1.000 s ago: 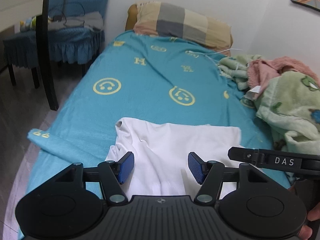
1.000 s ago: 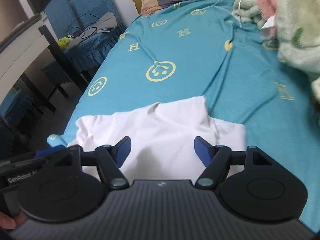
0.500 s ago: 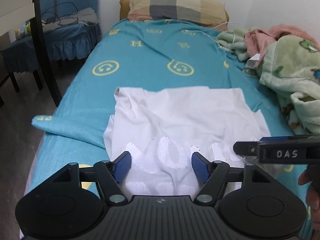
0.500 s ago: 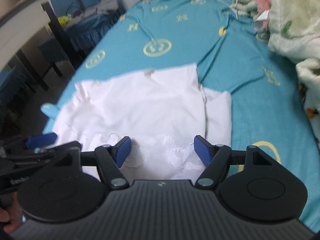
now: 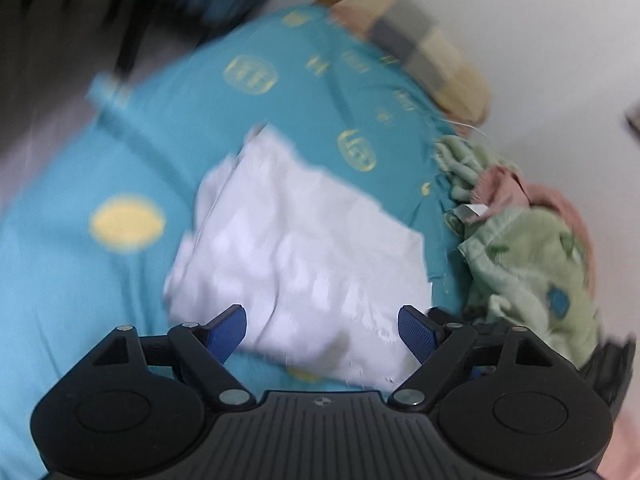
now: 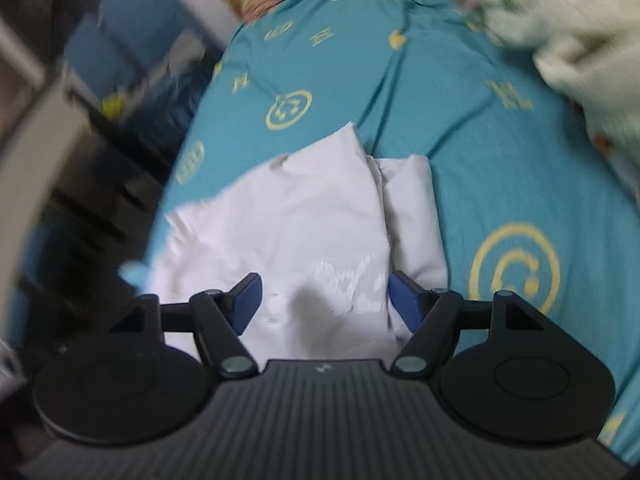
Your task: Fold clothes
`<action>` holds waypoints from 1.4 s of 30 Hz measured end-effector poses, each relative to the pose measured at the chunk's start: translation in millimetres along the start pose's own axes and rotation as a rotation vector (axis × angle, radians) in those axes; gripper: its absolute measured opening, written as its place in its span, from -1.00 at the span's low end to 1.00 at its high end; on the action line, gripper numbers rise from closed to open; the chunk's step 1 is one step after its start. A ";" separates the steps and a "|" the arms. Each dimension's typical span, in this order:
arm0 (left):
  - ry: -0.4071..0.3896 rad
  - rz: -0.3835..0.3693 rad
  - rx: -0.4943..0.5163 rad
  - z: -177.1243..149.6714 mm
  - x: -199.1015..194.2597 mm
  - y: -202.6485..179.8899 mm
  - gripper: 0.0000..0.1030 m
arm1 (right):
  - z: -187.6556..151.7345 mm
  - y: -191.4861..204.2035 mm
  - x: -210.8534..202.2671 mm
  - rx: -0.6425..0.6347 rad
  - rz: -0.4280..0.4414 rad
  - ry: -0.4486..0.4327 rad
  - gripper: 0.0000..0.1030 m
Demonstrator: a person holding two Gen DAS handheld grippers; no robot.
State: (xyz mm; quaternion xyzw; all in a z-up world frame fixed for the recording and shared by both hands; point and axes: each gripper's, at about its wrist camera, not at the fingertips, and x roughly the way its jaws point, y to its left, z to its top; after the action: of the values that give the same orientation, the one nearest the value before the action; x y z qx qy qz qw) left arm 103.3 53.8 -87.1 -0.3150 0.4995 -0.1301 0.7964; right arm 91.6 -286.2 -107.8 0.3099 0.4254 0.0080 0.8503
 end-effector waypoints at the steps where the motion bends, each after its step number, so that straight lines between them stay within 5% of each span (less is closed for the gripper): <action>1: 0.036 -0.013 -0.070 0.0 6.6 10.7 0.64 | -0.2 -3.0 -3.4 0.040 0.021 -0.001 0.40; 5: 0.109 -0.061 -0.385 -3.6 34.2 59.7 0.64 | -2.3 -6.9 -8.1 0.144 0.085 0.013 0.42; 9: 0.038 -0.126 -0.515 -2.3 41.3 79.3 0.51 | -6.7 -1.9 -6.9 0.223 0.152 0.044 0.42; 15: -0.035 -0.082 -0.487 3.1 41.1 73.9 0.03 | -16.0 4.4 -6.0 0.328 0.211 0.053 0.42; 19: -0.051 -0.101 -0.463 6.9 38.0 66.3 -0.28 | -11.9 1.1 -17.1 0.349 0.193 -0.040 0.43; 24: -0.065 -0.136 -0.406 16.3 34.4 51.7 -0.44 | 16.7 -11.7 -31.0 0.319 0.169 -0.203 0.42; 27: -0.072 -0.178 -0.373 23.9 31.6 44.7 -0.51 | 20.1 -17.0 -20.2 0.396 0.299 -0.100 0.42; 30: -0.085 -0.224 -0.353 28.8 30.4 38.6 -0.54 | -0.5 -16.9 8.2 0.554 0.457 0.124 0.42; 34: -0.088 -0.259 -0.362 29.5 31.9 39.9 -0.54 | -40.1 -4.6 51.1 0.647 0.483 0.353 0.43; 37: -0.088 -0.267 -0.372 30.4 34.2 40.2 -0.54 | -51.3 -11.7 69.5 0.709 0.424 0.356 0.43; 42: -0.081 -0.276 -0.393 27.2 34.2 49.1 -0.54 | -43.1 -40.1 55.1 0.802 0.253 0.135 0.43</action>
State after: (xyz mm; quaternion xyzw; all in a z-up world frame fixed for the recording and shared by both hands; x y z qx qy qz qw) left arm 137.9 83.7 -134.3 -0.5341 0.4348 -0.1254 0.7141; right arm 85.4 -280.8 -188.1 0.6647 0.4080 -0.0335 0.6250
